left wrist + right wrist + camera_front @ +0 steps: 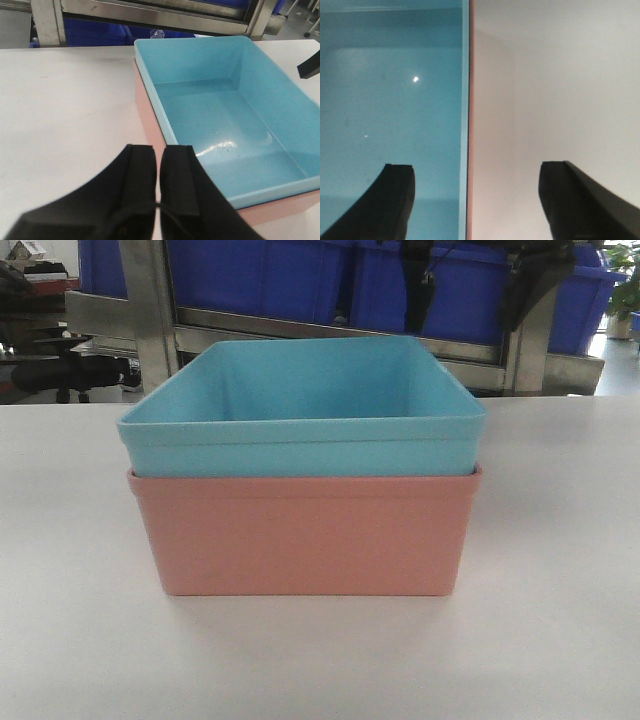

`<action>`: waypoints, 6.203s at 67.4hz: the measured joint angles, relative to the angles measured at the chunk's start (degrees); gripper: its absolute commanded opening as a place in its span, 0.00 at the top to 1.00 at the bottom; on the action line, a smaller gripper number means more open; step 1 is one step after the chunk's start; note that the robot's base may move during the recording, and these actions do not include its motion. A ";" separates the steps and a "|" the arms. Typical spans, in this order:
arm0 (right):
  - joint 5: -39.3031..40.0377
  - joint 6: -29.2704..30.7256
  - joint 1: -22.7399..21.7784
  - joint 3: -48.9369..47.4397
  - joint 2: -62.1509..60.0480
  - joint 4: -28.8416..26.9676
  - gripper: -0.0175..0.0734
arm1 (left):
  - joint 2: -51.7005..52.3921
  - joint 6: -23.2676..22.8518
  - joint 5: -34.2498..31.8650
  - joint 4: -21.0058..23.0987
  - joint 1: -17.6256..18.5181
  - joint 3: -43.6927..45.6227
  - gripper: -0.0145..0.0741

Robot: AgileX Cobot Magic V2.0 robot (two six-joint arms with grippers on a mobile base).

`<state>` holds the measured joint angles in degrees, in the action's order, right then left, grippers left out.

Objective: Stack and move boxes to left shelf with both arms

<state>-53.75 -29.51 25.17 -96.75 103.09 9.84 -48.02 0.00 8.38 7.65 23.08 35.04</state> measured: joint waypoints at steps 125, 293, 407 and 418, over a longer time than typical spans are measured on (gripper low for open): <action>4.85 8.17 0.00 -0.26 15.32 -3.01 0.20 | -66.77 -4.56 33.42 -2.60 0.00 55.66 0.32; -5.51 7.47 7.88 1.04 -2.55 5.57 0.77 | -49.27 -36.61 49.96 -23.34 13.81 53.83 0.84; -4.26 -1.84 16.79 13.58 -16.36 15.38 0.77 | -44.84 -44.61 54.75 -33.41 21.85 53.60 0.84; -4.75 -1.84 16.79 13.66 -16.23 15.46 0.77 | -45.07 -44.50 54.51 -33.41 21.85 53.60 0.84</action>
<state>-58.50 -31.35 41.95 -83.09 86.85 25.31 -93.09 -44.50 62.89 -25.76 44.93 88.64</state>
